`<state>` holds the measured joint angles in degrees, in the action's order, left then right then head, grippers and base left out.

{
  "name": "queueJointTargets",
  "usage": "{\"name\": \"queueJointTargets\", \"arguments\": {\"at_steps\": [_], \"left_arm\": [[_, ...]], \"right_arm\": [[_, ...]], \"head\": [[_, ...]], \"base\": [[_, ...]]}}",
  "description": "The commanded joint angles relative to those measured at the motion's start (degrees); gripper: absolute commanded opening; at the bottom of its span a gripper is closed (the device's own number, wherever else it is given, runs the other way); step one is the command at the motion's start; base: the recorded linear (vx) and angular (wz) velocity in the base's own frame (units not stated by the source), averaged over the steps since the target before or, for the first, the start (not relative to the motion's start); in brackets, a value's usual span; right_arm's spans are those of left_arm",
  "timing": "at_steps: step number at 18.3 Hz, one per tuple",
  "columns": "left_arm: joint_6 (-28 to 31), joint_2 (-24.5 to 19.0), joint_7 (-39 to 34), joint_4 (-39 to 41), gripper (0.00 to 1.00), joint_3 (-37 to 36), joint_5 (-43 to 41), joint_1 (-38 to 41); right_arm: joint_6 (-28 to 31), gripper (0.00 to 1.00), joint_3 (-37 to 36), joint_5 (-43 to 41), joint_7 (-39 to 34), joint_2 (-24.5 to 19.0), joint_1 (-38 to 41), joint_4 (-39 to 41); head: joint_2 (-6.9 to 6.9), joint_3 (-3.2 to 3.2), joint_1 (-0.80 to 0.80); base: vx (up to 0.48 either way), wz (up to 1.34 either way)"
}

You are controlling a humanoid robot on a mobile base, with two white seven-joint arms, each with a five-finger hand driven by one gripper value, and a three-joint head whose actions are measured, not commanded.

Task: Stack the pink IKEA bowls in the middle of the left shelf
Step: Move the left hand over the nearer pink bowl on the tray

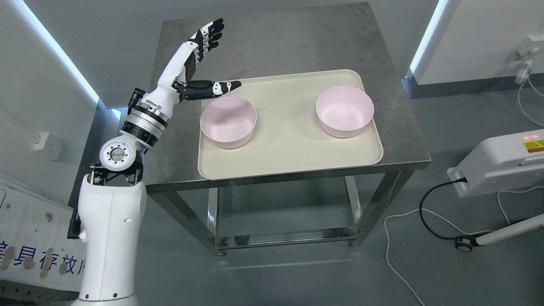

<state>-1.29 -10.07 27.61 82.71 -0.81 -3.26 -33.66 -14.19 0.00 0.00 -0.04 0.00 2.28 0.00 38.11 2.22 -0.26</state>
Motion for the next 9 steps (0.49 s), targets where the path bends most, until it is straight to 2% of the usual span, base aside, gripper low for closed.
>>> {"name": "queueJointTargets", "arguments": {"at_steps": [1,3,7,9], "left_arm": [[9.32,-6.54,2.44,-5.99,0.95,1.76,1.83,-0.53],[14.28,-6.63,5.43,-3.79,0.95,2.66,4.40,-0.53],[15.17,-6.45,7.64,-3.08,0.92,1.96,4.40,-1.14],[15.17,-4.18,7.55,-3.08,0.89,0.82,4.31,-2.45]], "right_arm": [[0.04,1.00,-0.26,-0.09,0.04,1.00,0.00,1.00],[0.04,1.00,-0.26,-0.09,0.04,1.00,0.00,1.00],[0.04,1.00,-0.26,-0.09,0.04,1.00,0.00,1.00],[0.04,1.00,-0.26,-0.09,0.04,1.00,0.00,1.00]], "head": [[0.00,0.00,0.00],[0.00,0.00,0.00],[0.00,0.00,0.00],[0.00,0.00,0.00]], "base": [[0.048,-0.02],[0.018,0.00],[-0.007,0.00],[-0.013,0.00]]}}
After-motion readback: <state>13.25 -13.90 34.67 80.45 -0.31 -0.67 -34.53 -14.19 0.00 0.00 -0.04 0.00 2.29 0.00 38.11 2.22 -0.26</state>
